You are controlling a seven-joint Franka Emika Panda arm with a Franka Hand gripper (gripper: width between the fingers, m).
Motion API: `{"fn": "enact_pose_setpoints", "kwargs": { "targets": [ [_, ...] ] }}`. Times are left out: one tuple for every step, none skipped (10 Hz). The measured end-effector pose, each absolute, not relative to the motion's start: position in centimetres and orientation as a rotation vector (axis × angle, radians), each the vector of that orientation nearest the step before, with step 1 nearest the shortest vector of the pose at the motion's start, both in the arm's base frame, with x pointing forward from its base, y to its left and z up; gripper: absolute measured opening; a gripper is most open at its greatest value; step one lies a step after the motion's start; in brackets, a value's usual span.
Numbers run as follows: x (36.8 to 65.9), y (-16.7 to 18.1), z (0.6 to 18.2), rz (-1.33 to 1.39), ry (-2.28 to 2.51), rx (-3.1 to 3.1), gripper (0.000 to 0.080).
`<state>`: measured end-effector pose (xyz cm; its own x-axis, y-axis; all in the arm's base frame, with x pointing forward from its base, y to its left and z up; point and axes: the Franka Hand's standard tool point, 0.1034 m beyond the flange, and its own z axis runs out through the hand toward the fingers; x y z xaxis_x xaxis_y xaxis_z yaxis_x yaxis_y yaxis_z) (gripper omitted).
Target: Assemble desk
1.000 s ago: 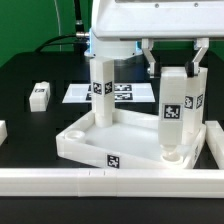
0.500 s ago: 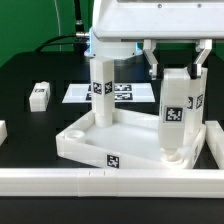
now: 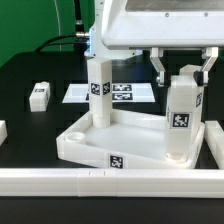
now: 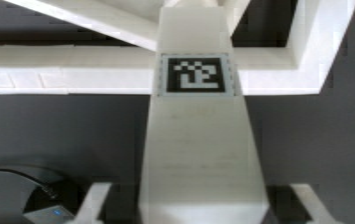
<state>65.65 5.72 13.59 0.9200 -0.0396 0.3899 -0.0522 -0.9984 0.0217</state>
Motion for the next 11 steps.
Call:
{"fn": "enact_pose_setpoints", "kwargs": {
  "targets": [
    [65.52, 5.72, 13.32, 0.624, -0.071, 3.045, 0.029],
    [65.35, 5.77, 13.02, 0.633, -0.069, 3.043, 0.029],
    [65.34, 5.92, 12.93, 0.67, -0.064, 3.037, 0.029],
    [65.37, 6.03, 12.91, 0.711, -0.059, 3.028, 0.029],
    [65.37, 6.16, 12.95, 0.746, -0.057, 3.021, 0.029],
    [65.36, 6.09, 12.92, 0.744, -0.057, 3.021, 0.037],
    [65.36, 6.1, 12.91, 0.743, -0.057, 3.021, 0.037],
    [65.35, 6.11, 12.89, 0.743, -0.056, 3.021, 0.0509],
    [65.35, 6.11, 12.88, 0.743, -0.056, 3.021, 0.0604],
    [65.37, 5.99, 12.91, 0.741, -0.051, 3.02, 0.0604],
    [65.48, 5.57, 13.06, 0.738, -0.041, 3.015, 0.064]
  ]
}}
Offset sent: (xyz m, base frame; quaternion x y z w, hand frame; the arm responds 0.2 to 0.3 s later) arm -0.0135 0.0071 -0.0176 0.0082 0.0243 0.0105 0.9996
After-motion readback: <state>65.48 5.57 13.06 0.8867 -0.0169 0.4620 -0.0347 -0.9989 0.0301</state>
